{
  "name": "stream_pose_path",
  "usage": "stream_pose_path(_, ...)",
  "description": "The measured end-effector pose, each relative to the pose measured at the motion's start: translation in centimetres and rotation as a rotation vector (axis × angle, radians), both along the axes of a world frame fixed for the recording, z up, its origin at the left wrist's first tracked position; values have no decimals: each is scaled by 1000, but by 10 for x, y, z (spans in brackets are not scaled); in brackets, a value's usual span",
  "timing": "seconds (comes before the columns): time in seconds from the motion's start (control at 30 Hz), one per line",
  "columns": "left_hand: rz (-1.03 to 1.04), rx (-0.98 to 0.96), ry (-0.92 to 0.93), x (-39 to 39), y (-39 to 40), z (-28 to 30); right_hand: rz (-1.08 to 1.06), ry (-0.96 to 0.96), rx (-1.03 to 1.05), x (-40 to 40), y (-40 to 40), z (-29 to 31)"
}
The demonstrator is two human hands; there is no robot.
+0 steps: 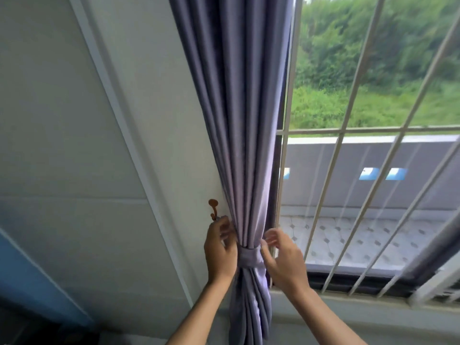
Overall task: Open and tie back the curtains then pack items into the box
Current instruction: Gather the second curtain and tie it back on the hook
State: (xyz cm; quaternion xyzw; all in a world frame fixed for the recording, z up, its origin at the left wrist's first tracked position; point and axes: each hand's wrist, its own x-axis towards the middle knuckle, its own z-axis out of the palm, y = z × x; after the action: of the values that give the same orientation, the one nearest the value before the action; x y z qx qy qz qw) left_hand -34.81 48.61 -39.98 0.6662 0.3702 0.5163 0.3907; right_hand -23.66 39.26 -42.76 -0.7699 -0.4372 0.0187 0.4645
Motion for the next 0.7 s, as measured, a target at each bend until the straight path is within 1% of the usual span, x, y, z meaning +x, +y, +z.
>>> stream_pose_path(0.07,55,-1,-85,4,-5,16,77,-113,6,-3,6,20)
stream_pose_path(0.13,77,-12,-124,4,-8,26,98,-168,-22,-5,13,31)
stream_pose_path(0.2,69,-29,-88,3,-9,30,84,-189,-53,-6,18,35)
stream_pose_path(0.33,20,-18,42,3,-8,39,72,-251,-102,-3,18,44)
stream_pose_path(0.5,0,-21,103,8,-4,54,79,-278,-126,-1,10,53)
stream_pose_path(0.6,-3,-27,182,11,6,47,80,-293,-130,-1,6,54)
stream_pose_path(0.7,10,-72,195,0,15,29,36,-287,-141,-2,-3,47)
